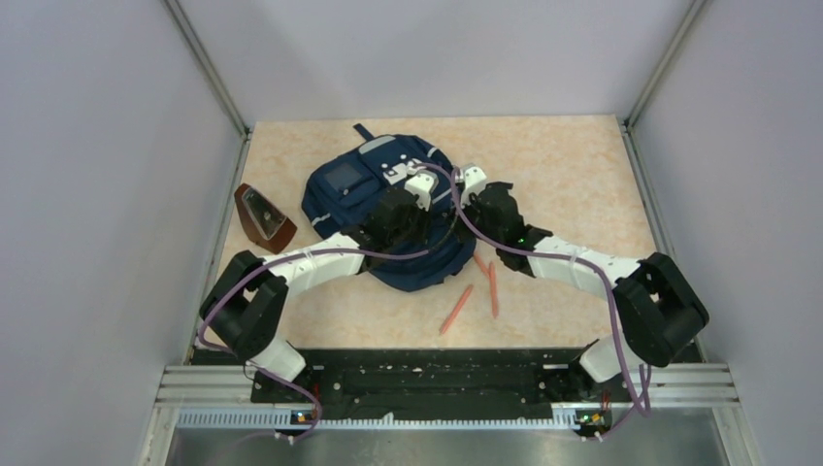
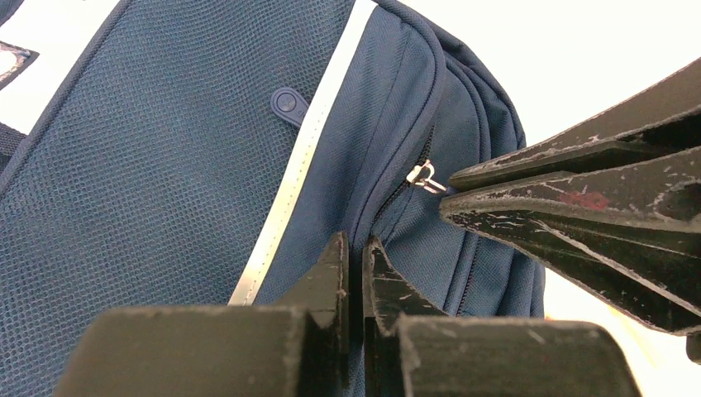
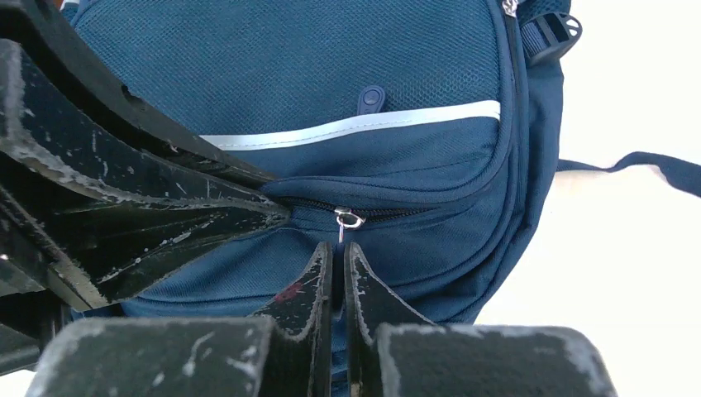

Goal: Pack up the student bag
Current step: Adjust the student bag at the center of the board.

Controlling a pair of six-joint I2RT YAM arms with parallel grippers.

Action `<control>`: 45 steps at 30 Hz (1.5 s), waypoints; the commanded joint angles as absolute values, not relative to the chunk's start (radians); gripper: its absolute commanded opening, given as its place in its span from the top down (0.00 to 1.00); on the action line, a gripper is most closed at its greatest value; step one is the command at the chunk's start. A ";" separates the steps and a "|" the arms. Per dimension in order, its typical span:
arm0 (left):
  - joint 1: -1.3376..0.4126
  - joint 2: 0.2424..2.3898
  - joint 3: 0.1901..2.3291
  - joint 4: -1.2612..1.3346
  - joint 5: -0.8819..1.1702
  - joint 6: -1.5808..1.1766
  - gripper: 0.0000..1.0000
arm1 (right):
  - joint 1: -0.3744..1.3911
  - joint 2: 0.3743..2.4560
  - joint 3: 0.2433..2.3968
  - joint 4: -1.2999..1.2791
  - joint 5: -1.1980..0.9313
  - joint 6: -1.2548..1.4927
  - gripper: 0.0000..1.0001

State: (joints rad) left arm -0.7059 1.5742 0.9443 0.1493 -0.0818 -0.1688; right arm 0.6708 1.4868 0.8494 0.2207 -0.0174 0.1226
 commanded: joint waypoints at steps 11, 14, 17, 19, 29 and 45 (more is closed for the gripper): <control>-0.692 1.347 0.818 0.192 -0.186 -0.112 0.43 | 0.703 1.433 0.830 0.254 0.064 0.202 1.00; -0.692 1.255 0.740 0.168 -0.182 -0.091 0.38 | 0.702 1.434 0.831 0.250 0.080 0.203 1.00; -0.692 1.163 0.661 0.161 -0.156 -0.072 0.35 | 0.697 1.435 0.835 0.250 0.090 0.204 1.00; -0.692 1.114 0.621 0.147 -0.131 -0.062 0.34 | 0.694 1.438 0.840 0.250 0.089 0.207 1.00; -0.693 1.103 0.579 0.142 -0.164 -0.035 0.38 | 0.692 1.442 0.856 0.236 0.084 0.203 1.00; -0.696 1.250 0.650 0.229 -0.075 -0.025 1.00 | 0.691 1.432 0.869 0.219 0.100 0.169 1.00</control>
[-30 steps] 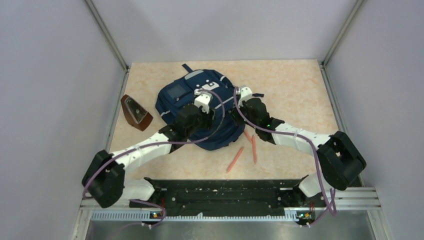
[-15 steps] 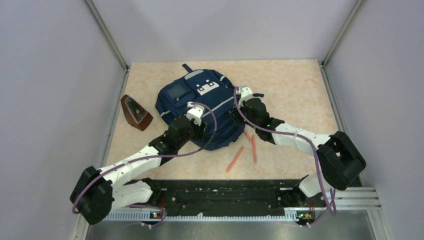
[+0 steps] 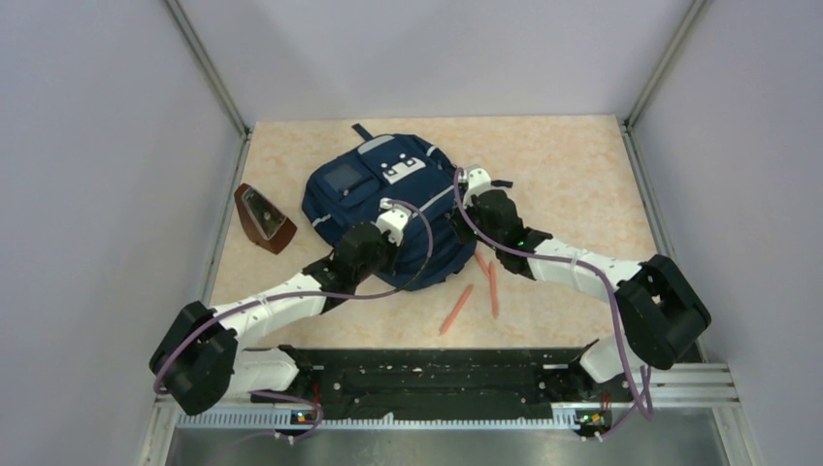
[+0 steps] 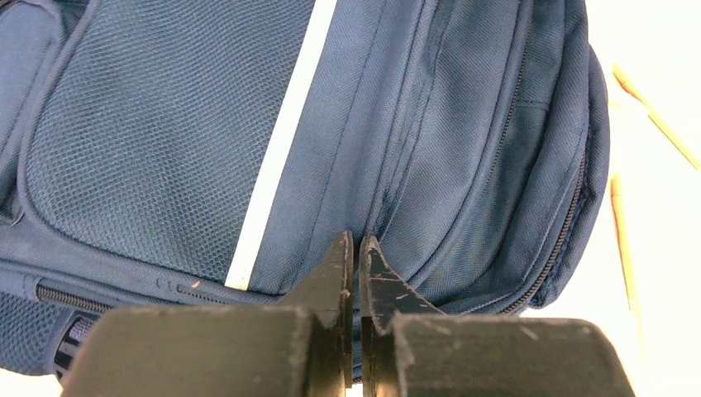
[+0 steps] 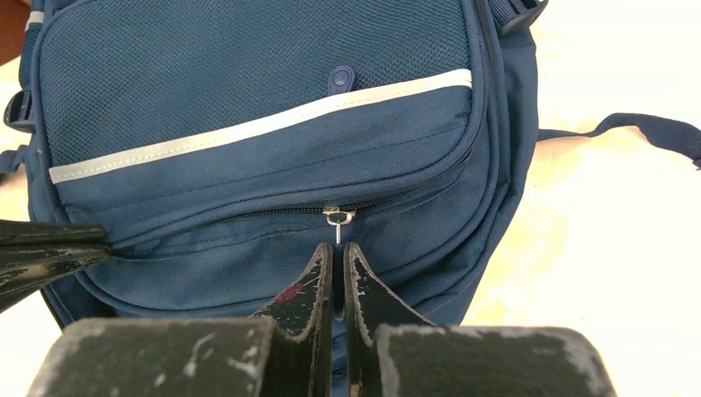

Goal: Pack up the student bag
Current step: Adjust the student bag at the center of the board, then unzip the student bag at the center of the board.

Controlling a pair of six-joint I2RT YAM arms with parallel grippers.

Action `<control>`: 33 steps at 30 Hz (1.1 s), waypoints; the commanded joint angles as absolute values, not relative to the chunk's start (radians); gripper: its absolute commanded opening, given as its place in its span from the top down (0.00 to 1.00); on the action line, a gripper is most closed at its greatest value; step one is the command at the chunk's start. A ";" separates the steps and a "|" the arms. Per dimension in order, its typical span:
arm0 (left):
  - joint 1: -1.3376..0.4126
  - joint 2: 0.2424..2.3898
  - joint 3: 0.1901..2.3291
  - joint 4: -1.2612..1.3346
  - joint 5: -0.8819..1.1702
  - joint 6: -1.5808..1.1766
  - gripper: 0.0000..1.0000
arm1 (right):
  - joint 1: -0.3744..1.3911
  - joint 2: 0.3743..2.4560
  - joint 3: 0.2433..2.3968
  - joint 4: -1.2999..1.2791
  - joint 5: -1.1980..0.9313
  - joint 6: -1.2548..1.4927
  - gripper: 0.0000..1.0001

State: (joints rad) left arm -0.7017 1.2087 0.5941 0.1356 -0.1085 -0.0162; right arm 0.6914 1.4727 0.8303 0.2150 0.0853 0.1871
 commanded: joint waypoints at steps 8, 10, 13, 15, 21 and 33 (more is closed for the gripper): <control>-0.704 1.361 0.748 0.271 -0.100 -0.118 1.00 | 0.707 1.466 0.894 0.166 0.092 0.113 1.00; -0.705 1.393 0.778 0.281 -0.100 -0.136 1.00 | 0.714 1.474 0.881 0.180 0.068 0.121 1.00; -0.707 1.432 0.804 0.321 -0.092 -0.160 1.00 | 0.731 1.478 0.850 0.228 0.012 0.161 1.00; -0.707 1.446 0.812 0.356 -0.084 -0.176 1.00 | 0.747 1.485 0.831 0.263 -0.025 0.191 1.00; -0.707 1.472 0.825 0.422 -0.097 -0.221 1.00 | 0.812 1.533 0.818 0.325 -0.075 0.251 1.00; -0.706 1.253 0.735 0.246 -0.399 -0.287 0.61 | 0.822 1.498 0.802 0.293 0.054 0.259 1.00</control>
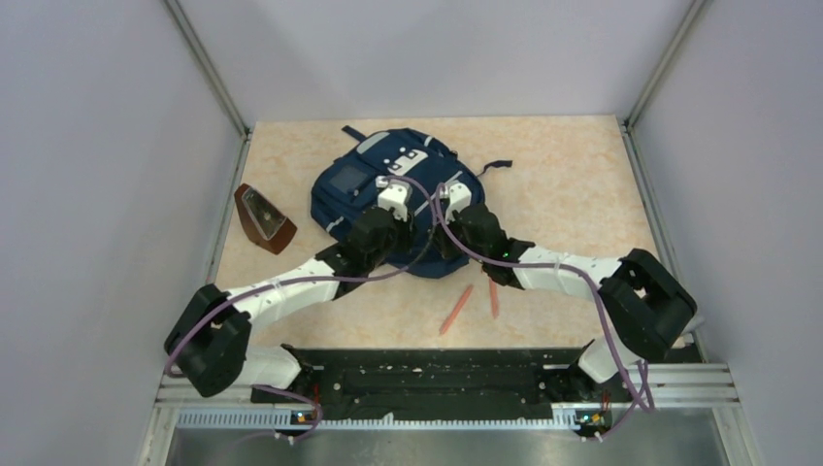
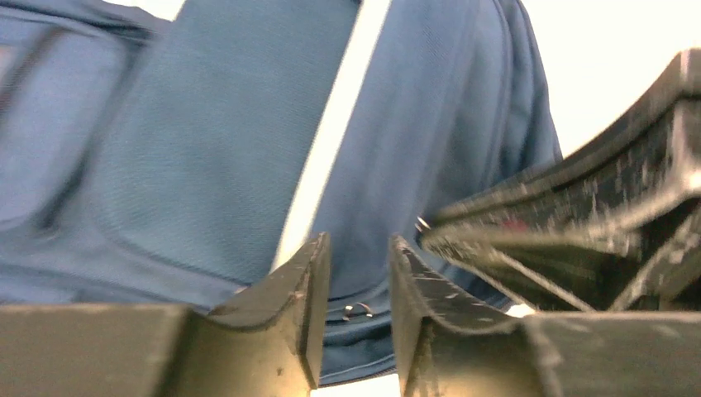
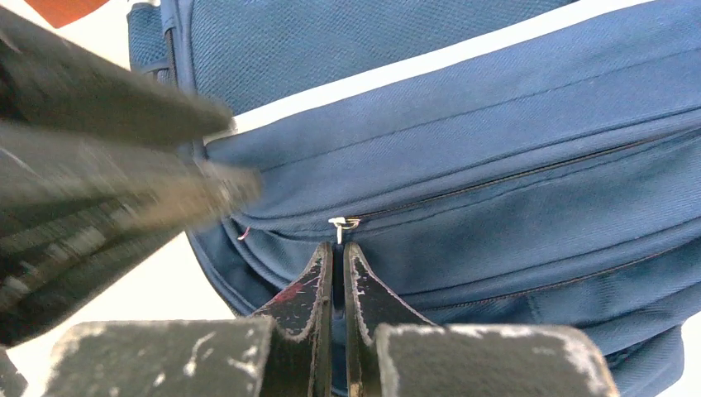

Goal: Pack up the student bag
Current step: Unzip the student bag at the center of the board.

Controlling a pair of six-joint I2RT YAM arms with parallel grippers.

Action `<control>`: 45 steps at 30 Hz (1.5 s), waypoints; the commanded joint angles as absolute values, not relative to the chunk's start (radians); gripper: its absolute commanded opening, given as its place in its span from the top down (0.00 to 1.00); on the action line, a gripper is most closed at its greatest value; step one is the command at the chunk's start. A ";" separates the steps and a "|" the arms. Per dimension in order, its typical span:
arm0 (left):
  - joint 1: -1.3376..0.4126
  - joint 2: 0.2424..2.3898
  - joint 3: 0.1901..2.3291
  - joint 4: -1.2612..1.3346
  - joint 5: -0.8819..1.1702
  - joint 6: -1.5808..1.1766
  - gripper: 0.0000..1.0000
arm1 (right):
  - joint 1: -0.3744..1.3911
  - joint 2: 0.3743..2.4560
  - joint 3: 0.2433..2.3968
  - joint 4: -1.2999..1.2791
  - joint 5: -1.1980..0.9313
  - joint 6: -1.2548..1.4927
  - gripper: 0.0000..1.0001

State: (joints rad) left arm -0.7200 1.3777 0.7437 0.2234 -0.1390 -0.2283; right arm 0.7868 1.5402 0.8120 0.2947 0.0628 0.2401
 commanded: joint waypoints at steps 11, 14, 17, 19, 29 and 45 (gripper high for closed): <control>-0.633 1.176 0.696 0.112 -0.479 -0.471 0.37 | 0.822 1.461 0.783 0.291 0.073 0.263 1.00; -0.583 1.204 0.680 0.153 -0.400 -0.518 0.37 | 0.822 1.452 0.776 0.297 0.058 0.271 1.00; -0.529 1.242 0.664 0.212 -0.334 -0.537 0.37 | 0.824 1.441 0.764 0.309 0.042 0.283 1.00; -0.514 1.261 0.664 0.247 -0.311 -0.536 0.37 | 0.824 1.438 0.755 0.315 0.036 0.289 1.00; -0.506 1.339 0.689 0.296 -0.265 -0.544 0.37 | 0.846 1.441 0.753 0.326 0.050 0.293 1.00; -0.501 1.393 0.712 0.336 -0.179 -0.605 1.00 | 0.981 1.528 0.787 0.407 0.154 0.295 1.00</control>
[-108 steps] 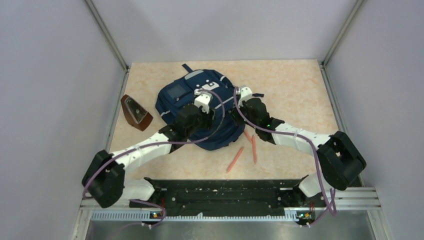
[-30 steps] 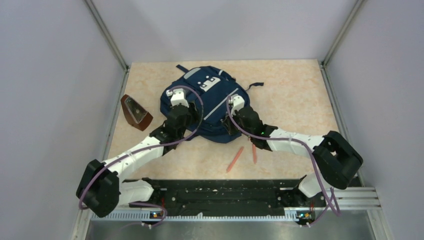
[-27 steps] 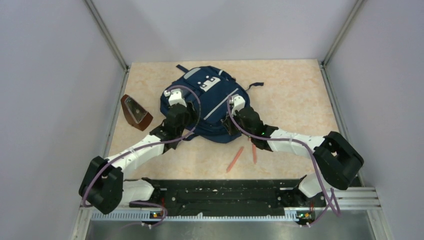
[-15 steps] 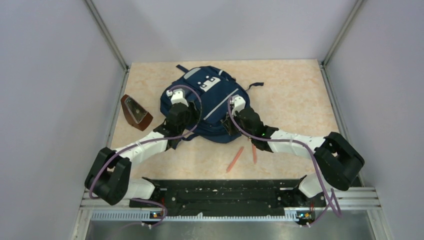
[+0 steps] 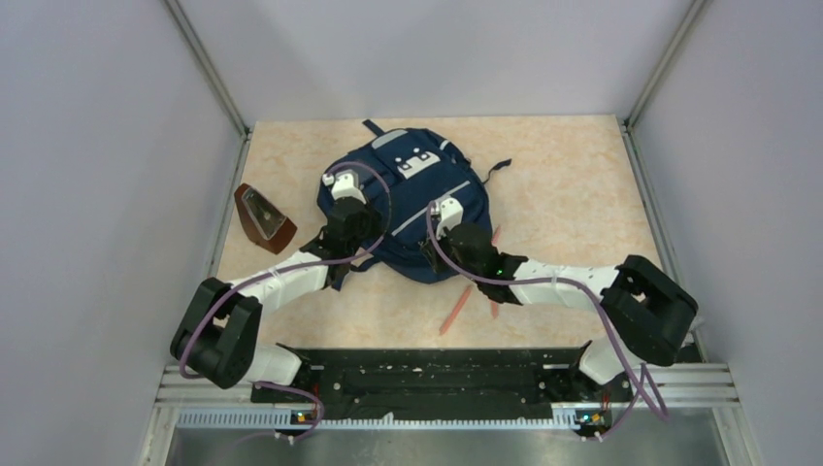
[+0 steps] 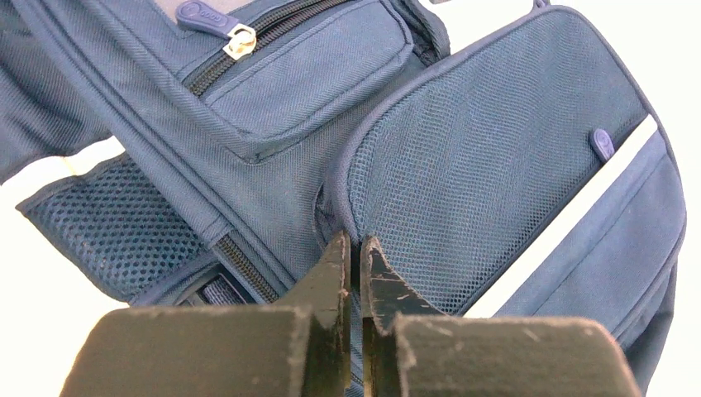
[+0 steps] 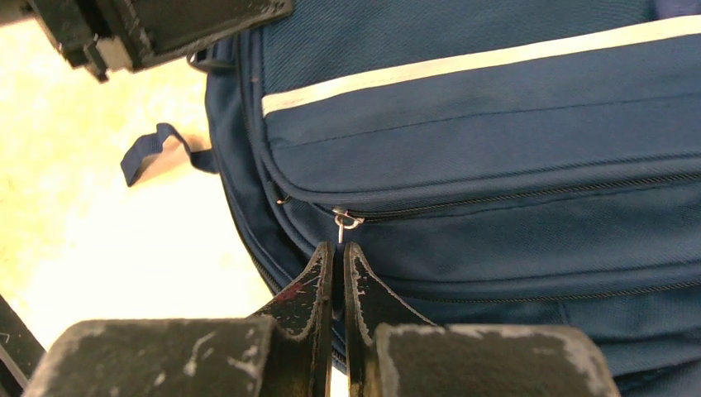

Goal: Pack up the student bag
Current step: Unzip the student bag at the center of the board.

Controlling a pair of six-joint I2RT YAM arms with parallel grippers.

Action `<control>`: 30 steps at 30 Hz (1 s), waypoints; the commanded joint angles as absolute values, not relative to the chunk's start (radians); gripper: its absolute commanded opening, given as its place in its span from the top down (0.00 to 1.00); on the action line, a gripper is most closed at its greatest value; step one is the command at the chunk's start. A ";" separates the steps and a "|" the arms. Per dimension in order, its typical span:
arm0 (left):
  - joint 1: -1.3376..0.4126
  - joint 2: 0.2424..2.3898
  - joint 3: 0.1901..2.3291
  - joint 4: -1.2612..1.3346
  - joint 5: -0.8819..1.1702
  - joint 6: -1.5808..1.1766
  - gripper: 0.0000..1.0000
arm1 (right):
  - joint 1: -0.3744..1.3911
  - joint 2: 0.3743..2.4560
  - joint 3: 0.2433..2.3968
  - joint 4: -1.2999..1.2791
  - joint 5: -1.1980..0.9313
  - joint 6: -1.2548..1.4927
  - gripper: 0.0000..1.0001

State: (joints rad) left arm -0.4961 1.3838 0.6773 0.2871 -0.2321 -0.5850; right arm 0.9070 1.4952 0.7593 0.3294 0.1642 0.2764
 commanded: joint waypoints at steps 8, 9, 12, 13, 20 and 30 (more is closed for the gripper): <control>-0.500 1.368 0.658 0.393 -0.218 -0.684 1.00 | 1.052 1.600 0.789 0.526 0.226 0.315 1.00; -0.501 1.364 0.652 0.401 -0.222 -0.689 1.00 | 1.054 1.611 0.794 0.538 0.226 0.314 1.00; -0.501 1.353 0.641 0.402 -0.235 -0.702 1.00 | 1.058 1.655 0.824 0.566 0.225 0.293 1.00; -0.501 1.349 0.637 0.403 -0.238 -0.706 1.00 | 1.059 1.668 0.833 0.574 0.224 0.280 1.00; -0.501 1.339 0.627 0.379 -0.246 -0.697 1.00 | 1.061 1.741 0.876 0.672 0.236 0.157 1.00; -0.501 1.295 0.585 0.360 -0.257 -0.705 1.00 | 1.060 1.837 0.974 0.691 0.306 0.070 1.00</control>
